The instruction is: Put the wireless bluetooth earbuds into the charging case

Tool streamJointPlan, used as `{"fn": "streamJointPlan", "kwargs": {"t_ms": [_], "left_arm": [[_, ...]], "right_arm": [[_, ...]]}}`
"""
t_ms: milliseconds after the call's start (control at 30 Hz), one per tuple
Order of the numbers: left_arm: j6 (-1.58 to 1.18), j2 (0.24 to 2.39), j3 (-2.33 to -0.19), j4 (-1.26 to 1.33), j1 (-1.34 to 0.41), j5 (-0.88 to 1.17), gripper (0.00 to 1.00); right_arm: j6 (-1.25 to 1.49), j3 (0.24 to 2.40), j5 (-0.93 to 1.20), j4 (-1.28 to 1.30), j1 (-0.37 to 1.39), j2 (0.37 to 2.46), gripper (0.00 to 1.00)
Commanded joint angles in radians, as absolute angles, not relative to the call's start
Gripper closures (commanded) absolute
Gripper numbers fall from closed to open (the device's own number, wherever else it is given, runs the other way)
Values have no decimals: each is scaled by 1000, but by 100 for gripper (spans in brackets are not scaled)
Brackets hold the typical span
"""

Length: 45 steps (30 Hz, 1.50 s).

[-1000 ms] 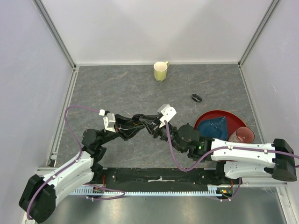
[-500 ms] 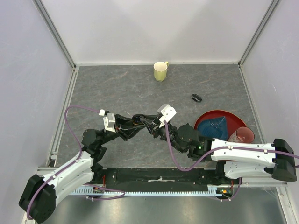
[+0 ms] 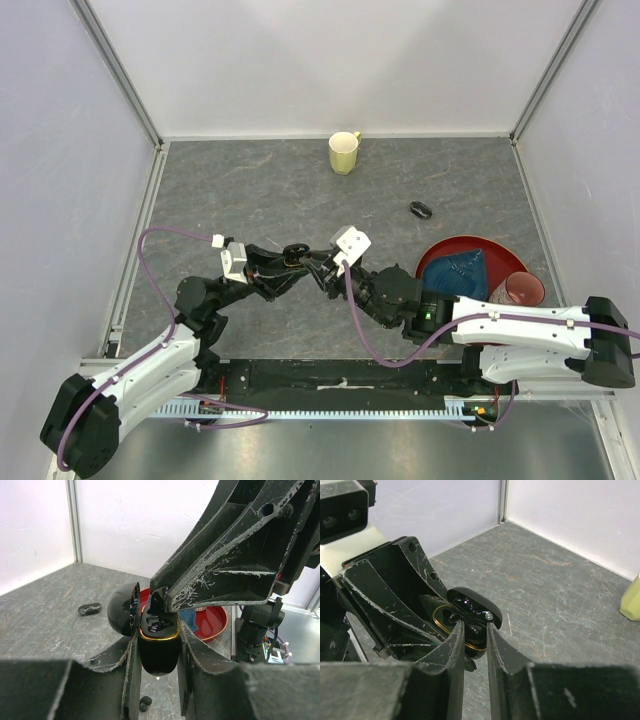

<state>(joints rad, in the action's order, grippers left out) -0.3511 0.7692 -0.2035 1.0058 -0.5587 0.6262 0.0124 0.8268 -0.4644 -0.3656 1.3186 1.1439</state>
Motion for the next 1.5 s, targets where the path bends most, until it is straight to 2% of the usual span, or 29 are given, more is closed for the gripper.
{"fn": "streamJointPlan", "kwargs": {"t_ms": [0,100,133,267,333,400,433,500,533,700,900,1000,1100,1133,1233,1467], "left_arm": [[-365,755,-230,1095,-558,586,98],[-368,753,-229,1095,-560,584,98],[-367,750,-229,1094,-558,584,98],[-367,746,-225,1086,-560,586,98],[-364,741,-222,1080,-560,586,98],[-361,735,-219,1075,-560,586,98],[-362,733,-218,1072,-560,586,98],[-360,727,-213,1065,-558,584,98],[-359,723,-212,1062,-560,581,98],[-354,698,-203,1048,-560,568,98],[-354,680,-198,1039,-560,554,98],[-353,667,-199,1028,-560,551,98],[-353,654,-199,1017,-560,549,98],[-353,650,-199,1008,-560,549,98],[-347,632,-198,985,-558,551,98],[-337,578,-186,948,-558,540,98]], "right_arm": [[18,876,-431,-311,1330,1155,100],[51,880,-440,-307,1330,1157,89],[61,884,-443,-304,1330,1157,81],[124,899,-451,-298,1330,1146,58],[156,902,-481,-298,1330,1134,33],[181,899,-495,-317,1330,1111,27],[189,894,-503,-342,1330,1100,15],[204,882,-549,-366,1330,1059,9],[210,876,-569,-382,1330,1042,3],[244,870,-749,-391,1321,948,2],[392,1012,-813,-28,1226,966,2],[570,1040,-799,145,1126,974,2],[796,1049,-708,358,956,1003,2],[825,1039,-593,415,868,1015,2],[857,1032,-397,469,754,1081,2],[822,1048,-319,548,701,1256,3]]}}
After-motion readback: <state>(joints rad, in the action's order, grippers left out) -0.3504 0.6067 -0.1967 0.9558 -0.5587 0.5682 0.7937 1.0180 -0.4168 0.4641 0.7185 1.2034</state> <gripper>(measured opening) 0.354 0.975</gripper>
